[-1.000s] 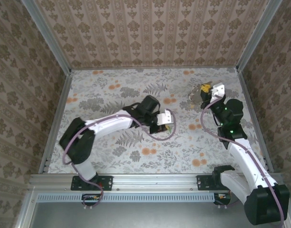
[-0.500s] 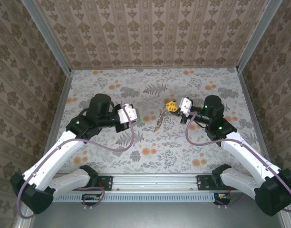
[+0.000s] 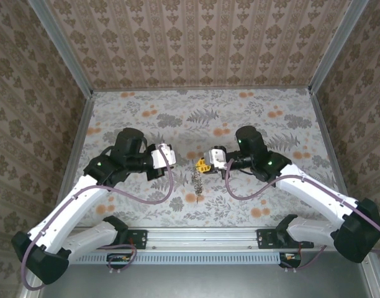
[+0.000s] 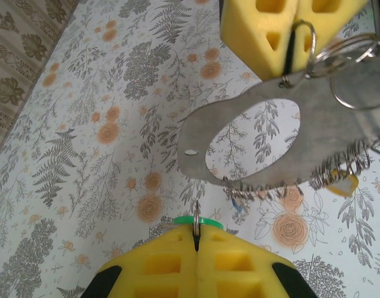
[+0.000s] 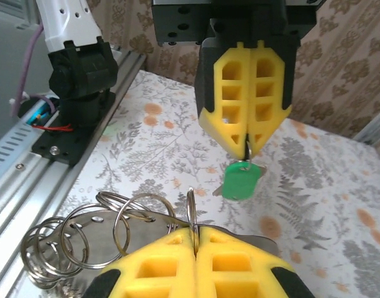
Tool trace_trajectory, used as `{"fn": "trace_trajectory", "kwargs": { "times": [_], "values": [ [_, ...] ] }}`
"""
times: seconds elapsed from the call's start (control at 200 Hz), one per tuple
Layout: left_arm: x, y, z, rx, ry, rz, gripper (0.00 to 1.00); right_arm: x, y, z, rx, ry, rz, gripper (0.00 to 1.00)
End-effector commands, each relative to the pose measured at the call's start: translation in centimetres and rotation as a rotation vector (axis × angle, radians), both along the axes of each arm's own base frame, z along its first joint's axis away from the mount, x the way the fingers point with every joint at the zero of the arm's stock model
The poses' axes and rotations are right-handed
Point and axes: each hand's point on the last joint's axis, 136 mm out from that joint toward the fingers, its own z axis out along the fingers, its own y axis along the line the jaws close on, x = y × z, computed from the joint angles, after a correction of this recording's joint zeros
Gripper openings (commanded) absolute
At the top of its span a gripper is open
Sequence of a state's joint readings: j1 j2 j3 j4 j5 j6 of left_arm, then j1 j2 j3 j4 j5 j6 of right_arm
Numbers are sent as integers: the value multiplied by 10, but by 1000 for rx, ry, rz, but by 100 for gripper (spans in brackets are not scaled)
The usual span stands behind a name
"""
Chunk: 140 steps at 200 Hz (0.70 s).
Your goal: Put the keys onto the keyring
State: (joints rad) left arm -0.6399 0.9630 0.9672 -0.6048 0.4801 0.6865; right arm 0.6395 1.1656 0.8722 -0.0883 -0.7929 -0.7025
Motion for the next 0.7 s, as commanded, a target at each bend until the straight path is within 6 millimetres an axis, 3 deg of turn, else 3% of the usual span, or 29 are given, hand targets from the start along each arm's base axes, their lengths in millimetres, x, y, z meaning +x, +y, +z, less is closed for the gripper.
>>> {"fn": "trace_trajectory", "kwargs": {
  "times": [0.0, 0.475, 0.695],
  "values": [
    [-1, -7, 0, -30, -17, -41, 0, -4, 7, 17, 38, 69, 34, 0],
    [-12, -30, -10, -44, -113, -150, 0, -1, 15, -10, -21, 273, 5, 0],
    [-11, -38, -16, -34, -125, -165, 0, 5, 21, -13, -27, 354, -9, 0]
  ]
}}
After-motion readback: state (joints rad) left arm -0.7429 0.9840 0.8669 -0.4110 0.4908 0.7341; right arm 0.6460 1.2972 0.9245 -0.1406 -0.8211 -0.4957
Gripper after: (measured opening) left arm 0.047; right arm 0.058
